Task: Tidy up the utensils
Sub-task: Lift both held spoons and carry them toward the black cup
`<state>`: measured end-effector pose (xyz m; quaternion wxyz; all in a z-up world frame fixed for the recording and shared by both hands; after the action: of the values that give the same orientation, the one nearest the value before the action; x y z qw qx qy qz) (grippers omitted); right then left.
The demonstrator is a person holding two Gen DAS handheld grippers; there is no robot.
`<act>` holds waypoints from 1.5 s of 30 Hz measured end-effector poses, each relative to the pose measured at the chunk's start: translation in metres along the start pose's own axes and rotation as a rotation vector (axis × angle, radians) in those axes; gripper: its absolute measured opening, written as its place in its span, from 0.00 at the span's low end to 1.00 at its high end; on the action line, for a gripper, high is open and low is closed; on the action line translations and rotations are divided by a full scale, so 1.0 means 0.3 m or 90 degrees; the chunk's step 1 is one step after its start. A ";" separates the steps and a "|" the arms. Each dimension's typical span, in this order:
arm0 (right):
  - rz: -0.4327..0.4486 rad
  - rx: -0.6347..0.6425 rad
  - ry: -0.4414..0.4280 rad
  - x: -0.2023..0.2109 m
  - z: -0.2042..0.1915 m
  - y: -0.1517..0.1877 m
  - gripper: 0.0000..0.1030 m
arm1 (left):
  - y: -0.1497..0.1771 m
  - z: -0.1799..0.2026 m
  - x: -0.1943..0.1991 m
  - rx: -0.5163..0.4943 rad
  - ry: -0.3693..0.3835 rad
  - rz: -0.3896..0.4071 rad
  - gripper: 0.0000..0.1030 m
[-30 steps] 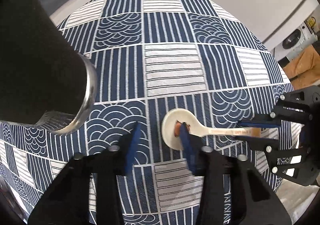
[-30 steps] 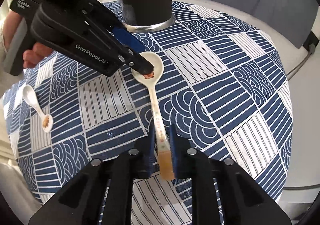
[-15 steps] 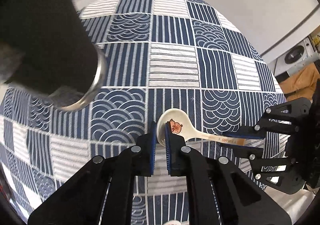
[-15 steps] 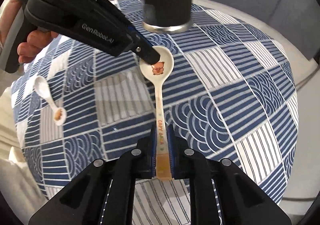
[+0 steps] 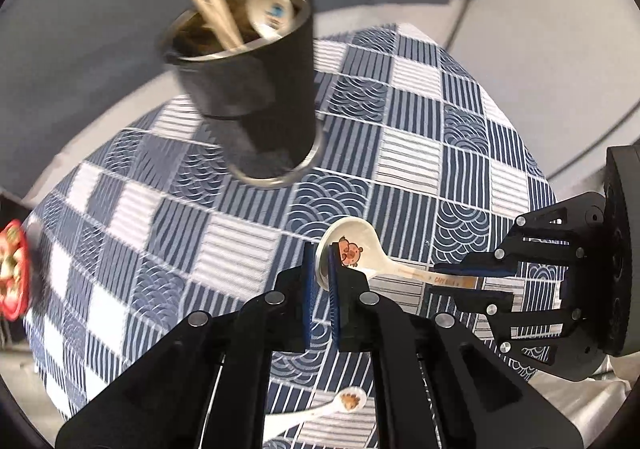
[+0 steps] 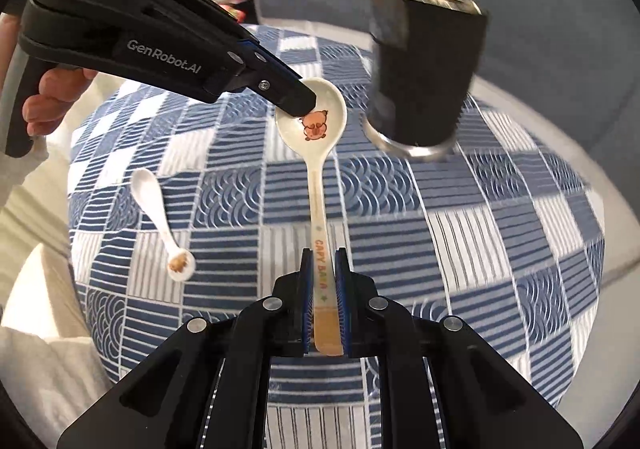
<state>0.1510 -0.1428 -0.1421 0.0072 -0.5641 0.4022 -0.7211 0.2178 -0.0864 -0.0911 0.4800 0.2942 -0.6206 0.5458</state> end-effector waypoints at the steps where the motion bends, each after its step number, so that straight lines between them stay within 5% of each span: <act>1: 0.009 0.016 -0.004 0.009 -0.005 -0.022 0.10 | 0.000 -0.013 0.025 0.009 -0.006 0.008 0.07; 14: 0.090 0.133 -0.018 0.134 -0.031 -0.207 0.10 | 0.012 -0.090 0.301 0.091 -0.087 0.111 0.06; 23: 0.143 0.172 0.013 0.226 -0.007 -0.318 0.10 | -0.035 -0.069 0.472 0.083 -0.131 0.175 0.06; 29: 0.179 0.182 0.036 0.276 0.051 -0.407 0.10 | -0.112 -0.058 0.550 0.045 -0.174 0.211 0.06; 45: 0.230 0.183 0.062 0.284 0.298 -0.605 0.08 | -0.400 -0.045 0.603 -0.003 -0.187 0.246 0.06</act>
<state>0.2738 -0.1107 0.0371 0.1970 -0.4405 0.3900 -0.7842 0.2620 -0.0725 0.1214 0.2723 0.2452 -0.7296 0.5774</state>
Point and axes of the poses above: each gripper's, at about its wrist camera, not at the fingertips, and x roughly against the way its jaws point, z to its right, y to its underside, the point moved 8 cm from there along -x, roughly the way its jaws point, and after that the axes turned 14 degrees about x, right-handed, at the moved point
